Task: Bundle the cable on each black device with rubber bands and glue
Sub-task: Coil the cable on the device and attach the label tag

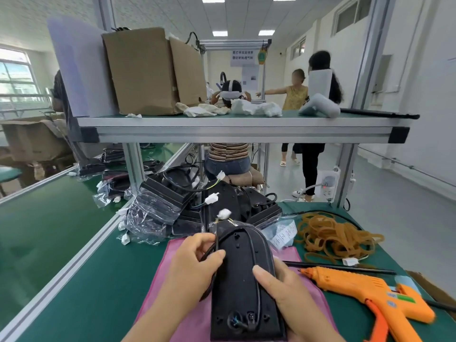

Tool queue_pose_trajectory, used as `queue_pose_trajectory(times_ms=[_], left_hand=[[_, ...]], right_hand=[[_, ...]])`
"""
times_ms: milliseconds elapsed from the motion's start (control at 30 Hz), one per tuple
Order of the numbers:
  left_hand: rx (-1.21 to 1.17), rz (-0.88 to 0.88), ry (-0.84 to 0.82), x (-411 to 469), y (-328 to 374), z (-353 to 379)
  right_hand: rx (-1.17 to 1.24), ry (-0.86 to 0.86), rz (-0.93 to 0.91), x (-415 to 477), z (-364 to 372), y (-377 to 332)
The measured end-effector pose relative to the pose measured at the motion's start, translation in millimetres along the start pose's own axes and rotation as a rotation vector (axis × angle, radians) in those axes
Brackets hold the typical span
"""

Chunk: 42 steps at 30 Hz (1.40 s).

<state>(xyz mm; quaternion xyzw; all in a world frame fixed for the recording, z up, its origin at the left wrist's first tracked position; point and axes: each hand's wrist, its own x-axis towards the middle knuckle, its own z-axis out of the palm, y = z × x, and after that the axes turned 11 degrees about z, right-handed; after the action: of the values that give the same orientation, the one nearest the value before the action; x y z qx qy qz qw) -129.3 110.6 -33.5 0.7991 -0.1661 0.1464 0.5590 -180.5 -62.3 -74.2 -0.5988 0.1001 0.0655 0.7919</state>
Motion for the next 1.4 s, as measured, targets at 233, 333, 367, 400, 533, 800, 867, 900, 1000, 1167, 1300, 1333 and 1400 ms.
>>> queue_pose_trajectory(times_ms=[233, 333, 367, 400, 533, 800, 867, 900, 1000, 1167, 1300, 1333, 1400], left_hand=[[0.098, 0.000, -0.013, -5.2, 1.9, -9.4], [0.157, -0.045, -0.224, -16.3, 9.8, -11.6], [0.220, -0.026, -0.314, -19.9, 12.6, -12.5], [0.290, -0.002, -0.390, -23.7, 16.4, -14.0], [0.348, 0.092, -0.462, -38.1, 27.5, -17.6], [0.567, 0.644, -0.323, -35.6, 27.9, -12.6], [0.606, 0.729, -0.385, -35.6, 30.1, -11.4], [0.668, 0.755, -0.410, -36.1, 31.7, -10.2], [0.595, 0.769, -0.469, -39.1, 36.4, -7.1], [0.732, 0.622, -0.518, -40.0, 33.1, -4.1], [0.723, 0.513, -0.490, -40.4, 27.2, -3.5], [0.669, 0.462, -0.450, -40.5, 24.3, -3.0], [0.460, 0.357, -0.316, -40.6, 18.4, -2.5]], right_hand=[[0.191, 0.054, 0.110, -2.0, -5.7, -6.8], [0.216, 0.104, 0.136, -1.8, -2.6, -7.9], [0.223, 0.120, 0.135, -1.1, -1.6, -7.7], [0.224, 0.135, 0.132, -0.7, -1.4, -7.8], [0.282, 0.171, 0.152, 0.9, -3.5, -11.4], [0.332, 0.208, 0.118, 7.7, -8.5, -26.2], [0.315, 0.207, 0.101, 8.5, -6.9, -26.9], [0.310, 0.207, 0.100, 8.9, -6.1, -26.9], [0.297, 0.218, 0.120, 9.2, -4.0, -27.8], [0.240, 0.284, 0.124, 12.5, 6.2, -26.9], [0.136, 0.311, 0.097, 12.7, 18.0, -23.0], [0.140, 0.308, 0.095, 11.5, 19.9, -22.5], [0.152, 0.290, 0.078, 9.3, 22.2, -20.7]])
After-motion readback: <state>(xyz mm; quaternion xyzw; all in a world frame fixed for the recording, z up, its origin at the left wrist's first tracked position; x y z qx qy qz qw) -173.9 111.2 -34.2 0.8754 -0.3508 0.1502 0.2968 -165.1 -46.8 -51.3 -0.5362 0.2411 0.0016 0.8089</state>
